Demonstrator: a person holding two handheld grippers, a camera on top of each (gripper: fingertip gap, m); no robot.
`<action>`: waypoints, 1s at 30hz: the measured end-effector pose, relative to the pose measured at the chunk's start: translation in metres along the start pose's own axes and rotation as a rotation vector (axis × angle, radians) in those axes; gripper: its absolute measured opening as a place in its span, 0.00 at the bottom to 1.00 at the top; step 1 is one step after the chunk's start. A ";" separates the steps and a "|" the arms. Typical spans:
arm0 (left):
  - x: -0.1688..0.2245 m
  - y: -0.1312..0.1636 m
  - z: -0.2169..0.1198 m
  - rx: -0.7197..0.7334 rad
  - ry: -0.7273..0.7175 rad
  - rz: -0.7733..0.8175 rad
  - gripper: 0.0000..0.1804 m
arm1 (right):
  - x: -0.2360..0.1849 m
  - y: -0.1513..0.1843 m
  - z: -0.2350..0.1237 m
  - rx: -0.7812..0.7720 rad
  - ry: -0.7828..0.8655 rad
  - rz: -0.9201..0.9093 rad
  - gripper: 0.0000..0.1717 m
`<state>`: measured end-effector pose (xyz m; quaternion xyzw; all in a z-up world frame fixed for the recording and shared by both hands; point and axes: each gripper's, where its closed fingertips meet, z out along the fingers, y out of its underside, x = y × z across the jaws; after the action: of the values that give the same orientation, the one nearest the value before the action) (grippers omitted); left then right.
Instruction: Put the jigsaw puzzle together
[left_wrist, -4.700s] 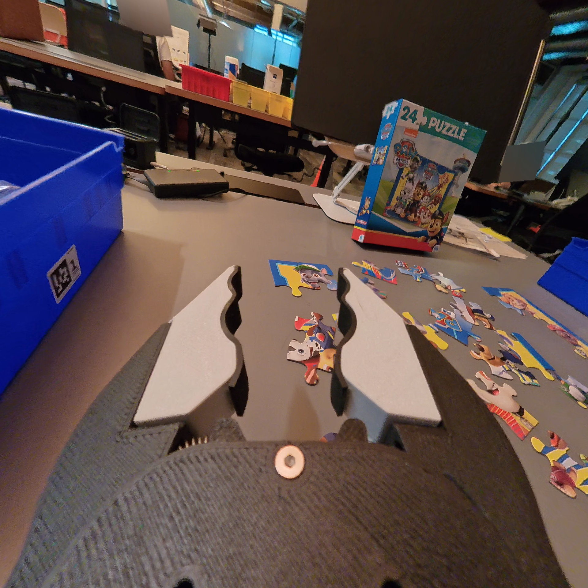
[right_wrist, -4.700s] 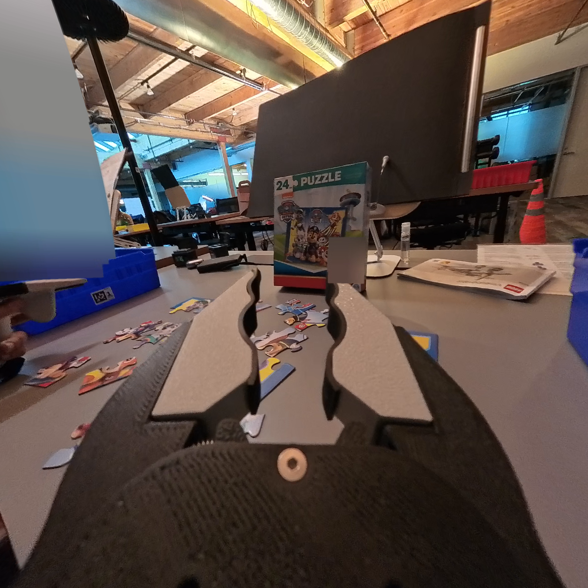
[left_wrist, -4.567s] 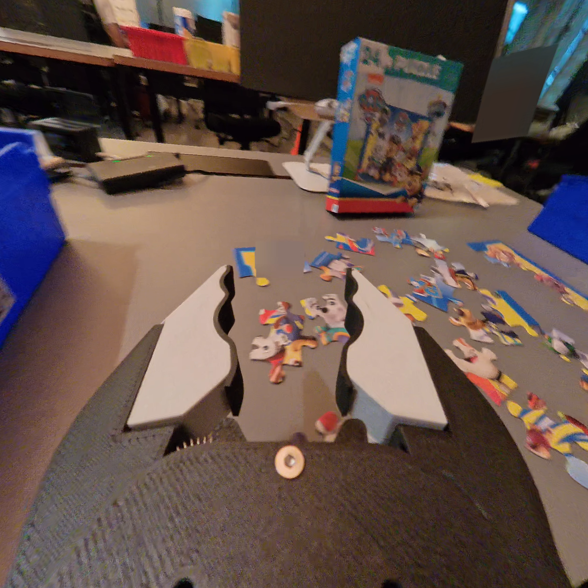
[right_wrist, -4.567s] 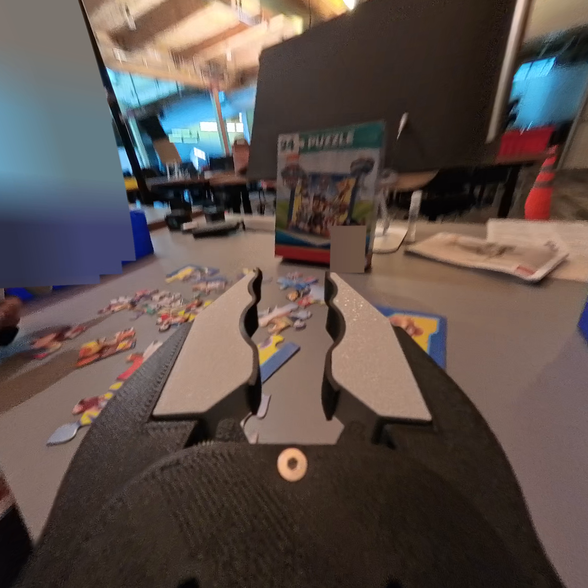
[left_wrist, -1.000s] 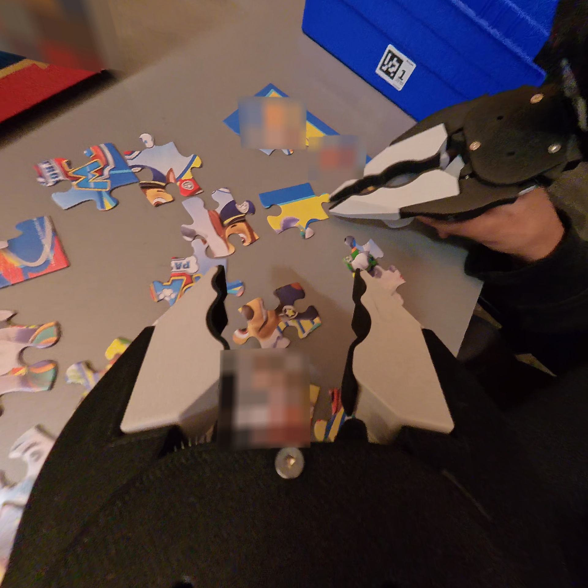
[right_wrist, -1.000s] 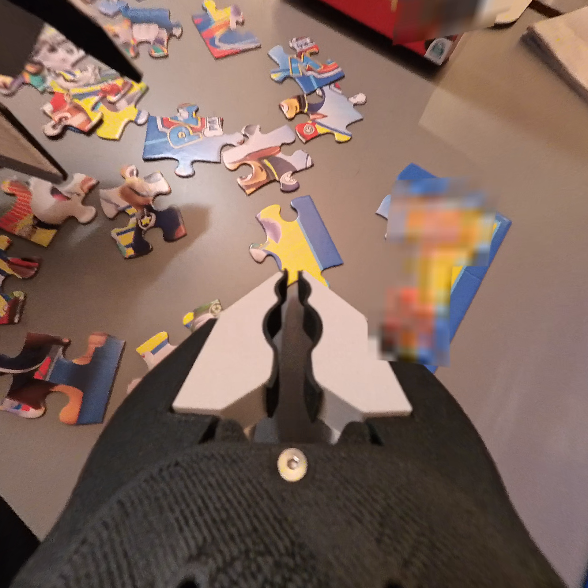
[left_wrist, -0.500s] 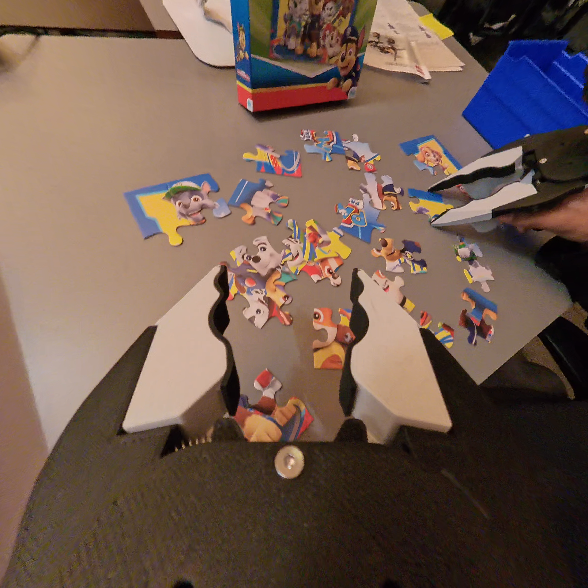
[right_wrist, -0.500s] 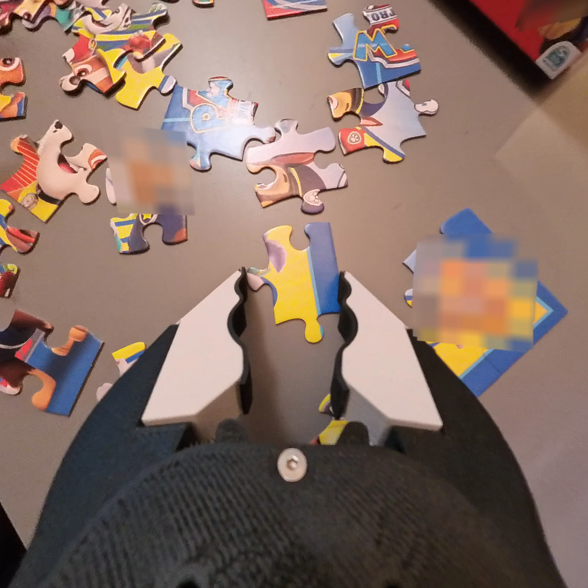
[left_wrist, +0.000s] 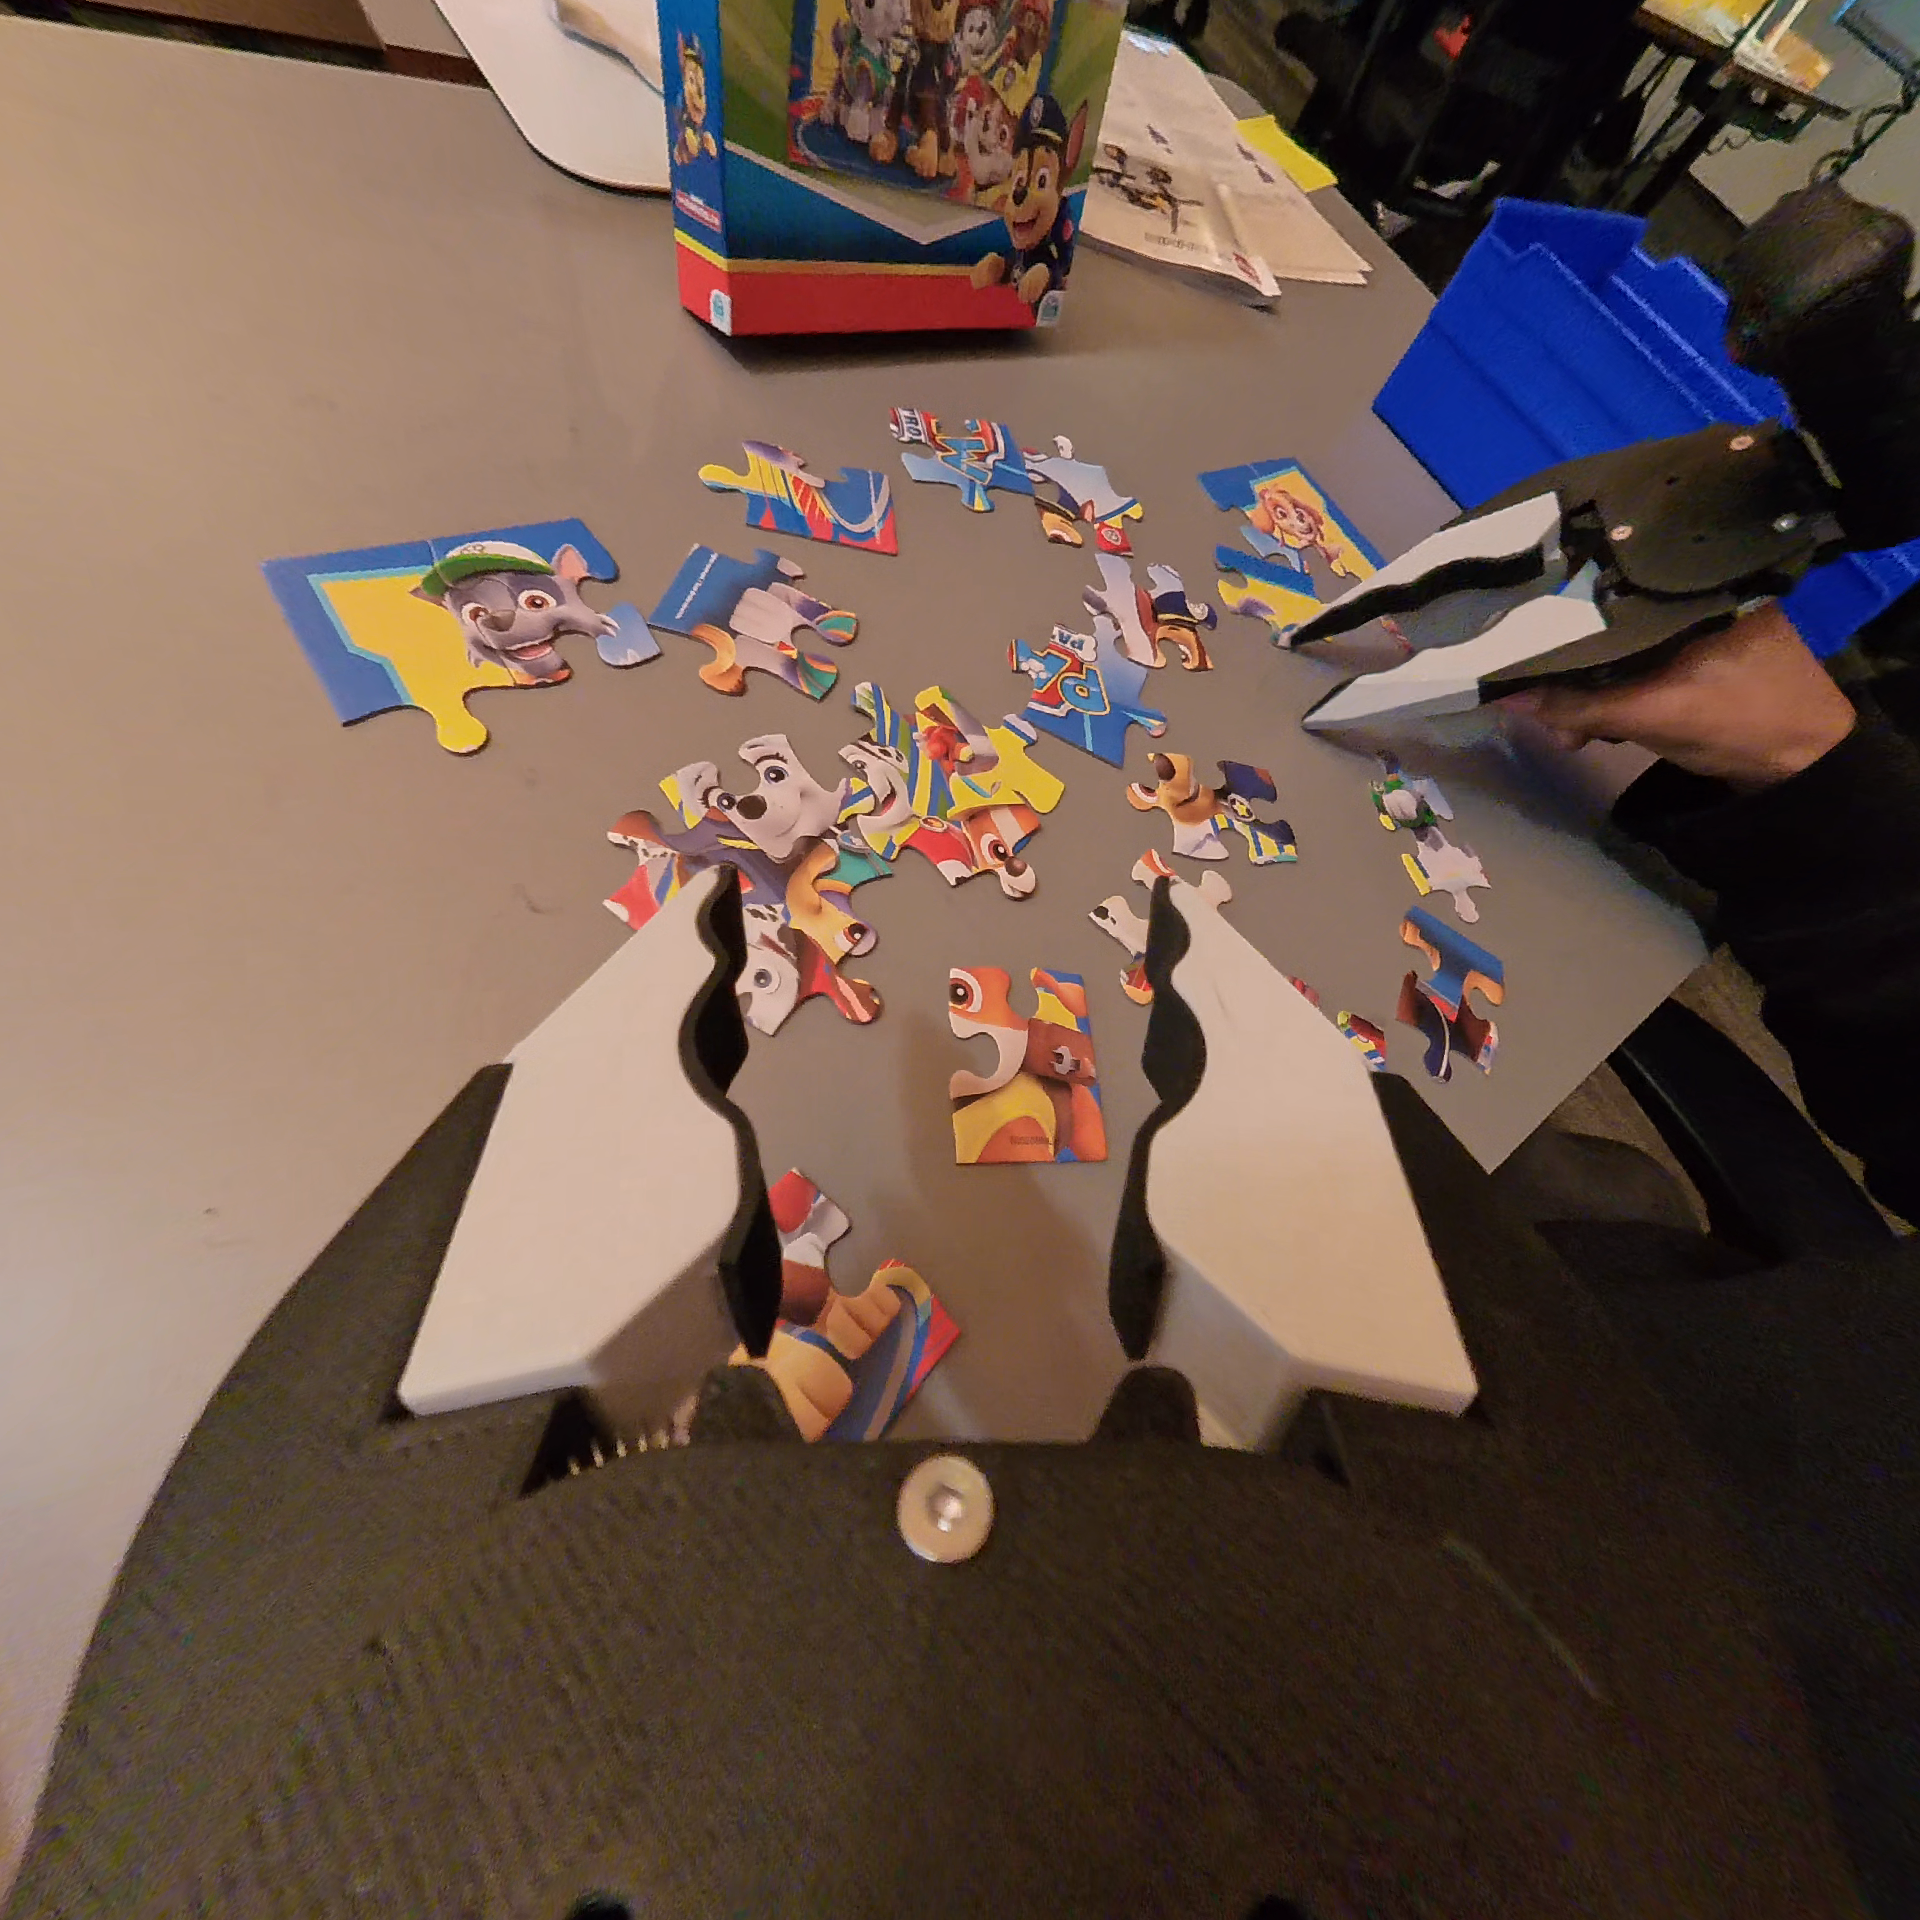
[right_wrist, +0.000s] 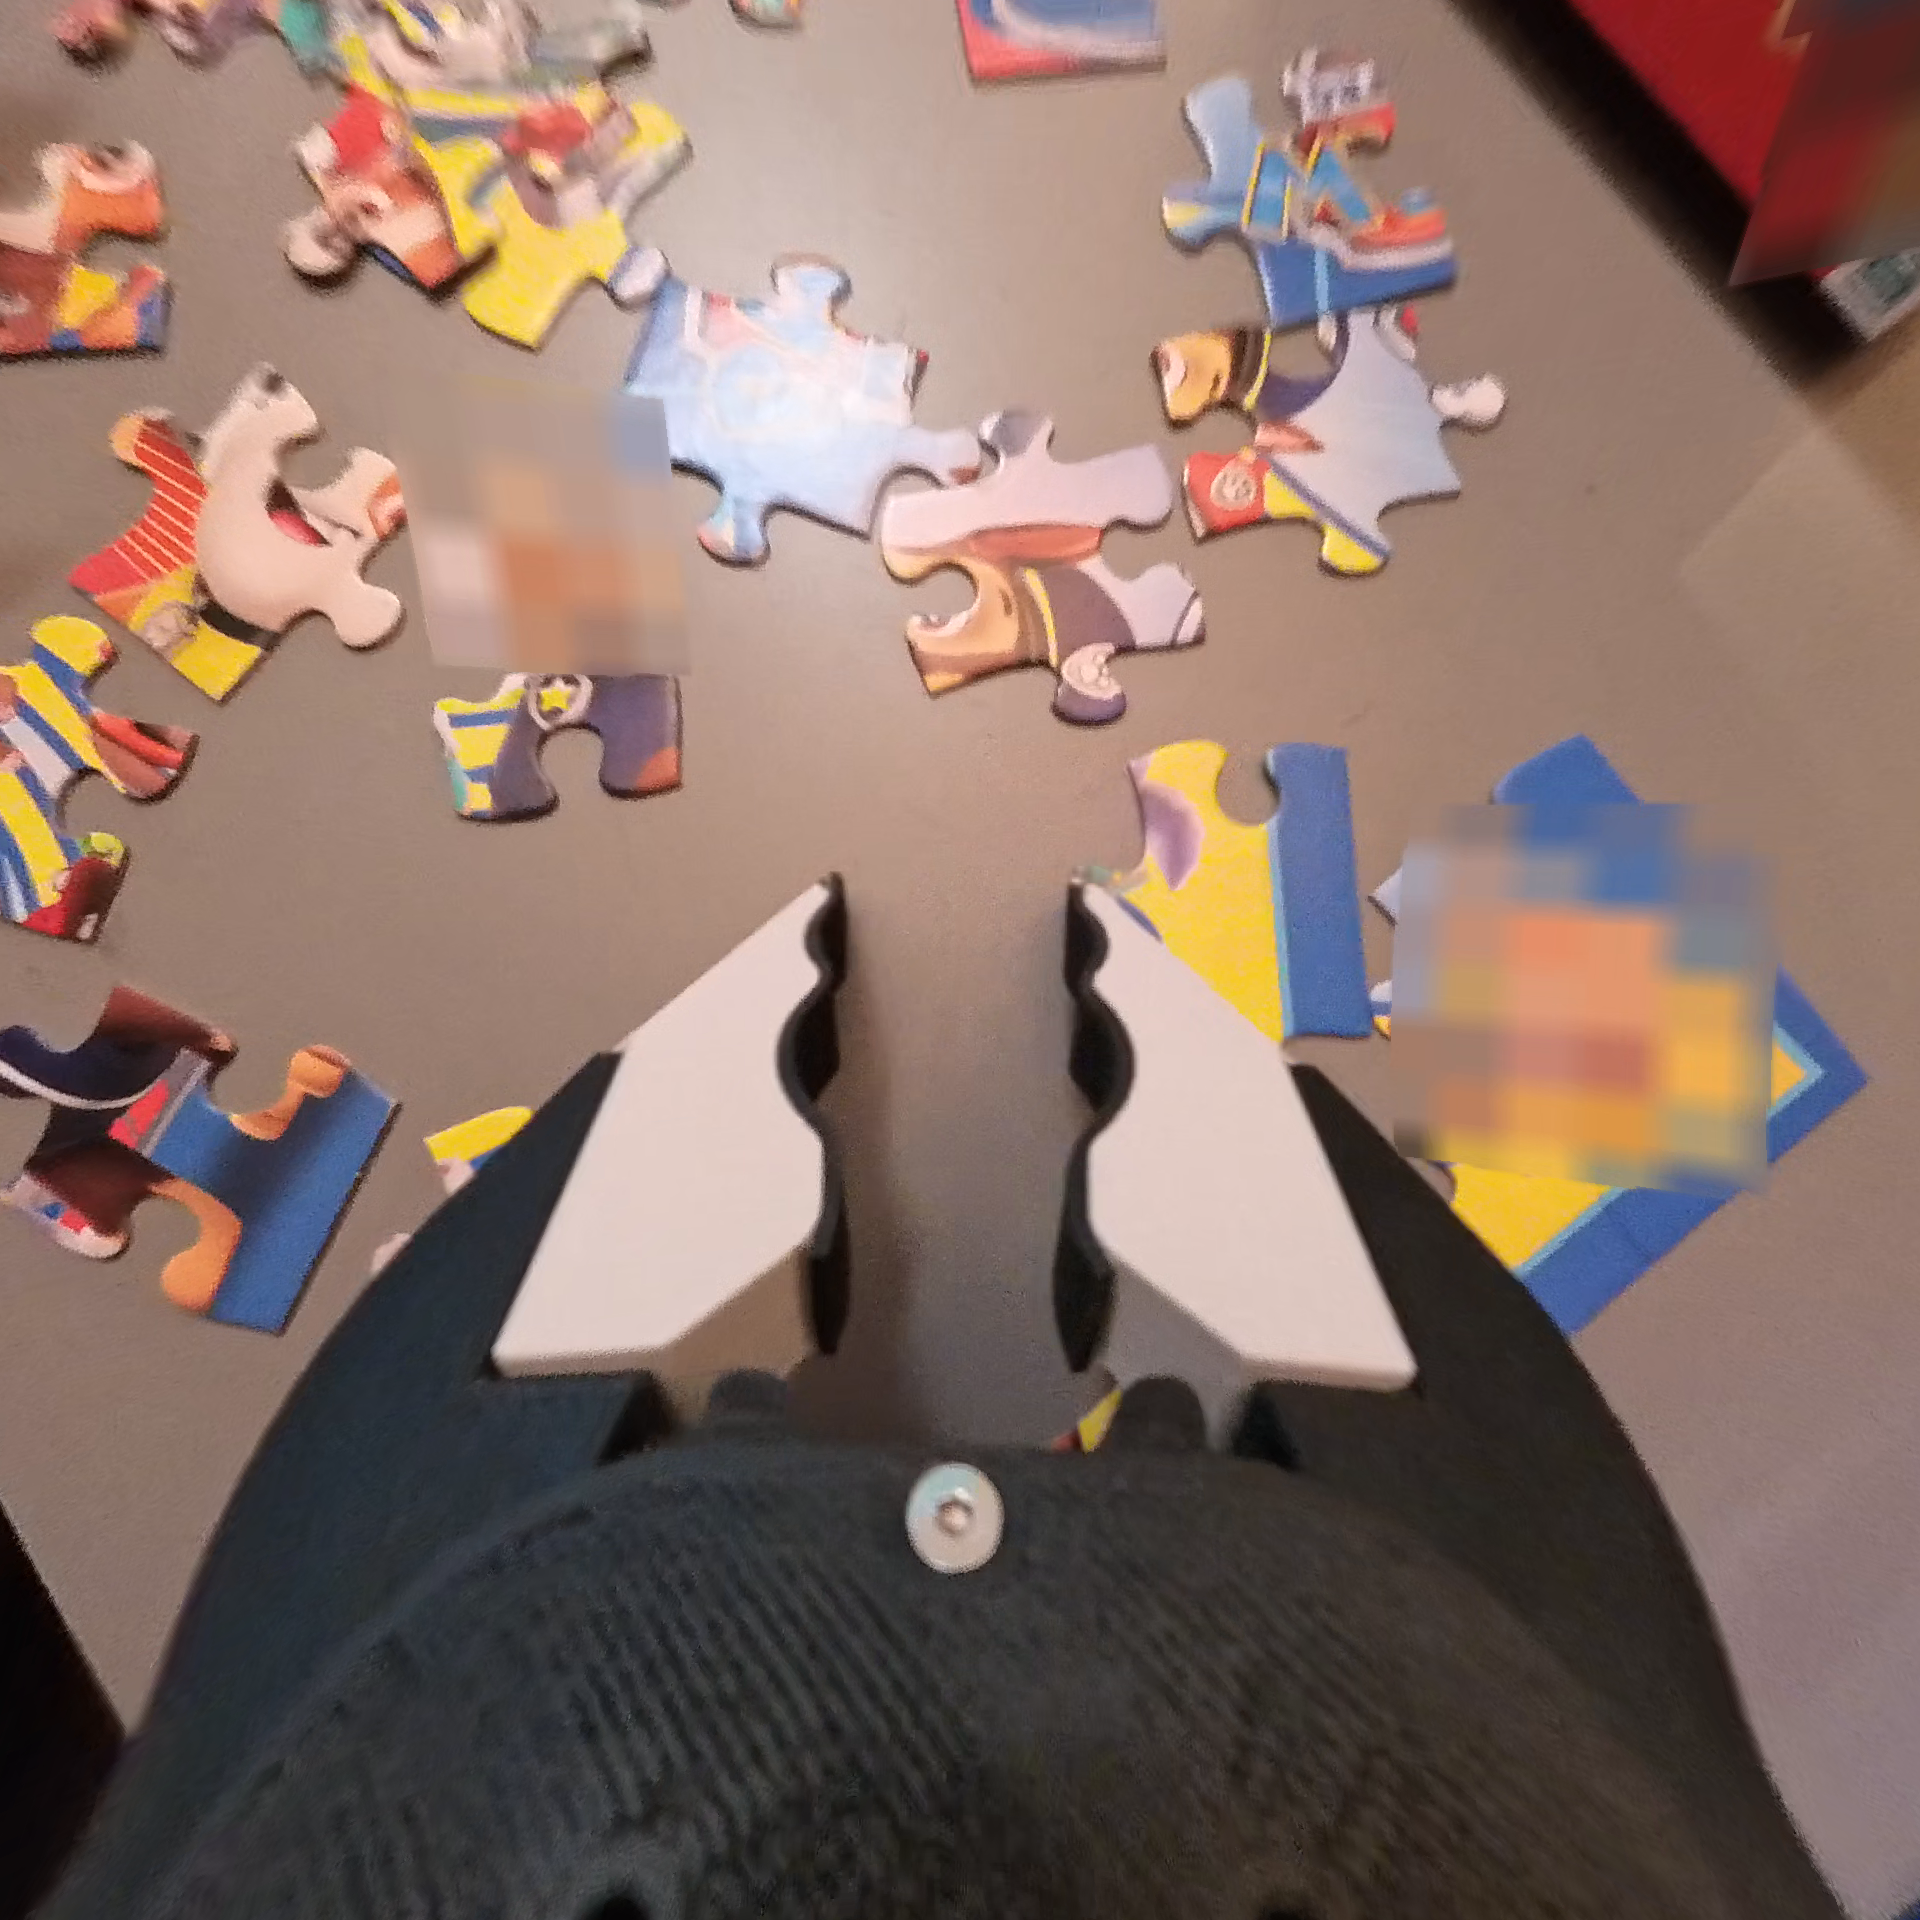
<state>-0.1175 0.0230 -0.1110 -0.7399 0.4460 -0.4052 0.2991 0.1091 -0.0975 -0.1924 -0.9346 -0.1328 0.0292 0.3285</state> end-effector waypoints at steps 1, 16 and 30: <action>0.001 0.000 0.002 -0.002 0.005 -0.001 0.42 | 0.001 0.001 0.000 -0.013 0.013 -0.005 0.26; 0.027 0.000 0.022 -0.027 0.075 0.020 0.42 | 0.039 -0.005 0.008 0.017 0.022 0.054 0.37; 0.036 0.003 0.031 -0.046 0.102 0.021 0.42 | 0.018 -0.013 -0.004 0.038 0.094 -0.071 0.34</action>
<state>-0.0821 -0.0078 -0.1169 -0.7201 0.4776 -0.4291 0.2631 0.1243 -0.0847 -0.1805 -0.9233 -0.1498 -0.0239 0.3530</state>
